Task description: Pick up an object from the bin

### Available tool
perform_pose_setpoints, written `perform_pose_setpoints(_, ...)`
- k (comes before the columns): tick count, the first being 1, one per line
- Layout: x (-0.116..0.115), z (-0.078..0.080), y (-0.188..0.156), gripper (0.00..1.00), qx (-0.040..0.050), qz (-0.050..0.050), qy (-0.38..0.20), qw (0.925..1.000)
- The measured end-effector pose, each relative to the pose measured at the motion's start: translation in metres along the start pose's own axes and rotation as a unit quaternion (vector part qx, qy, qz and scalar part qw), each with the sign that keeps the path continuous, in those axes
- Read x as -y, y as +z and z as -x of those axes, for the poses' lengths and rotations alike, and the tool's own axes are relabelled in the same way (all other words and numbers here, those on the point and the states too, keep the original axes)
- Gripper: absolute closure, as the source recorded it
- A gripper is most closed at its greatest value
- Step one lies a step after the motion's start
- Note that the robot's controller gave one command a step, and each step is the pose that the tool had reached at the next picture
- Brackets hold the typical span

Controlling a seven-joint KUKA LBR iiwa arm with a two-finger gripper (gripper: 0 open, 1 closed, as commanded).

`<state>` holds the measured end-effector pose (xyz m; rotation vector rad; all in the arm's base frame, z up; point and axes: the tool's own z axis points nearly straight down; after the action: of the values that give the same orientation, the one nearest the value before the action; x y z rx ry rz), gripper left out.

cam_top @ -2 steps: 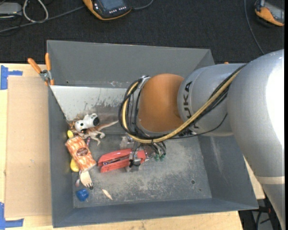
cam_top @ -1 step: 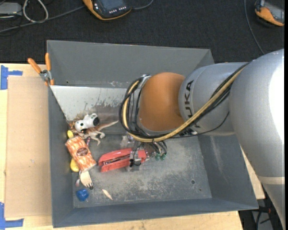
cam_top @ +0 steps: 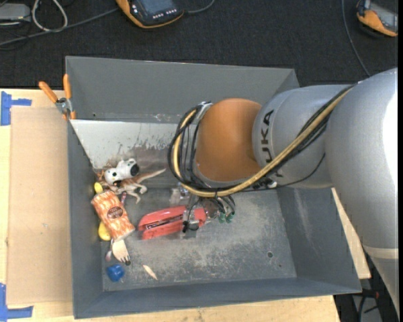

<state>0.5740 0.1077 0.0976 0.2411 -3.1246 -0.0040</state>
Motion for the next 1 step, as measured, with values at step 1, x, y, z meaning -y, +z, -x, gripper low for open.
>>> perform_pose_setpoints(1,-0.0002,-0.0027,-0.0366,1.00,-0.0045,0.000,0.000,1.0000)
